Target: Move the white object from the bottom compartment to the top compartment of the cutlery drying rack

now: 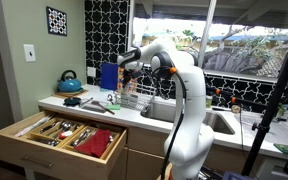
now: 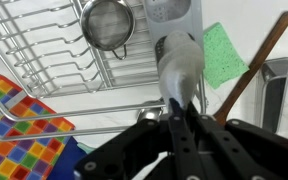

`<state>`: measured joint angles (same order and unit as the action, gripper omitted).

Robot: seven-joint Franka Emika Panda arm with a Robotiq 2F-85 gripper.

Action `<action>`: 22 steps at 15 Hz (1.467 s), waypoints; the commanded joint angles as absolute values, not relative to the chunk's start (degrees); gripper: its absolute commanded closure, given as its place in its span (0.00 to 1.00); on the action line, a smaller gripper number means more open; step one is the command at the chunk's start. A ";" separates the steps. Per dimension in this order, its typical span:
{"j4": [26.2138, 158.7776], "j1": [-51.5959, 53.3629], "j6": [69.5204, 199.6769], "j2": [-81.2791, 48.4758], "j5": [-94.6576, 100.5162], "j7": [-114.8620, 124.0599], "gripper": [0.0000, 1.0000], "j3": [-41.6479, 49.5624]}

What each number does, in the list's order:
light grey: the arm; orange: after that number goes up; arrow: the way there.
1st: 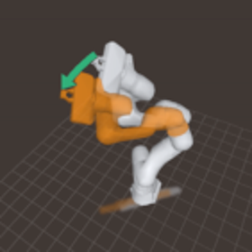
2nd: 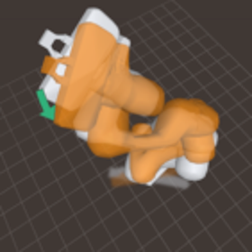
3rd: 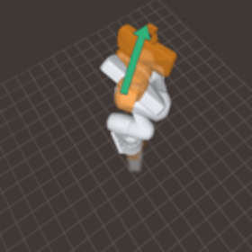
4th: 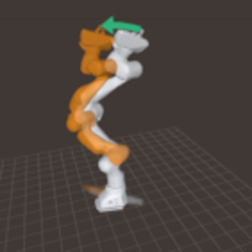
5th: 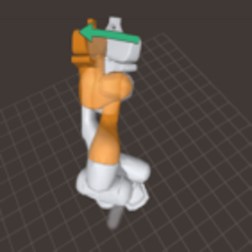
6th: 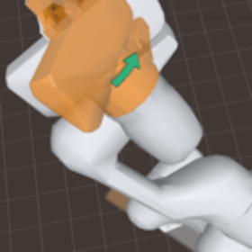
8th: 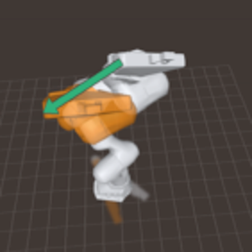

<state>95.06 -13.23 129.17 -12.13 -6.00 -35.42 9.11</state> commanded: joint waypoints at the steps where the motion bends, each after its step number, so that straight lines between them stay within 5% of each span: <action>1: 96.88 -14.25 130.28 -12.70 -6.53 -34.10 0.95 8.55; 12: 99.72 -14.57 132.41 -14.90 -4.59 -33.33 0.95 8.68; 13: 99.75 -14.50 133.03 -14.98 -4.56 -32.59 0.89 8.73; 14: 99.64 -14.60 132.92 -14.86 -5.11 -32.43 0.67 8.56; 17: 100.05 -14.77 132.95 -12.66 -6.48 -32.67 0.59 8.03; 22: 100.74 -14.68 132.72 -8.55 -8.09 -32.66 0.21 8.01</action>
<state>98.10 -13.82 132.28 -12.16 -6.35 -32.98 8.72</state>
